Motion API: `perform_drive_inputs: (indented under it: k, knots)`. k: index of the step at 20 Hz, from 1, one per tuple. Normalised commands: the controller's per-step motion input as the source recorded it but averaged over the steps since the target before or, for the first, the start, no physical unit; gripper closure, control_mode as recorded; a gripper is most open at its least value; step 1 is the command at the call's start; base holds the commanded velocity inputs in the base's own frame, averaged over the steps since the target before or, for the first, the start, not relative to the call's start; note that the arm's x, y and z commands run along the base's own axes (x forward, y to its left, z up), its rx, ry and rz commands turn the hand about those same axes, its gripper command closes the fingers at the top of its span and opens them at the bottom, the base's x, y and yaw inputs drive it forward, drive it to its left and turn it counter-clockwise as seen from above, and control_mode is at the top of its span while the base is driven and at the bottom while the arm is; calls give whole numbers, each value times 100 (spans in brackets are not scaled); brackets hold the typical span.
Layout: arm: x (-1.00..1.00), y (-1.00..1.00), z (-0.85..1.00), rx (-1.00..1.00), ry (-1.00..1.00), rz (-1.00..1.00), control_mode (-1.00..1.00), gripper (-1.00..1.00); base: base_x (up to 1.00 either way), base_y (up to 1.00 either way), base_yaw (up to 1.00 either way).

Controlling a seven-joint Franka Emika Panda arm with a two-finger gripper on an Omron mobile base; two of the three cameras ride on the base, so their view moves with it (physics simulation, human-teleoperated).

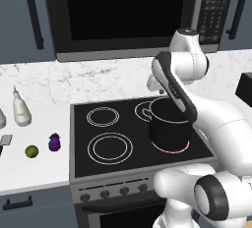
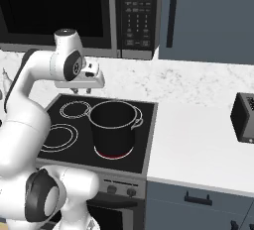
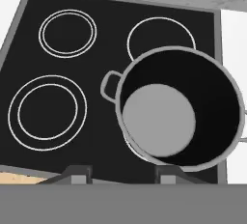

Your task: Put the lime and eggplant in the pot. Retrieve the spatula and lightly stir the vegetables in the pot.

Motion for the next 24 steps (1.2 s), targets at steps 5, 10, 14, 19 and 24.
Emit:
perform_drive_inputs:
  k: [5, 10, 14, 19, 24]
  knots:
    - [-34, 45, -47, -1, 0, 0, -100, -100, 0, 0, 0]
    - [-14, 100, -98, -19, 13, 0, -100, -100, 0, 0, 0]
    - [-15, 100, -98, -21, 6, 0, -100, -100, 0, 0, 0]
    - [-1, 80, -68, -17, 6, 0, -100, -100, 0, 0, 0]
    - [22, 1, -3, -1, 11, 0, -100, -100, 0, 0, 0]
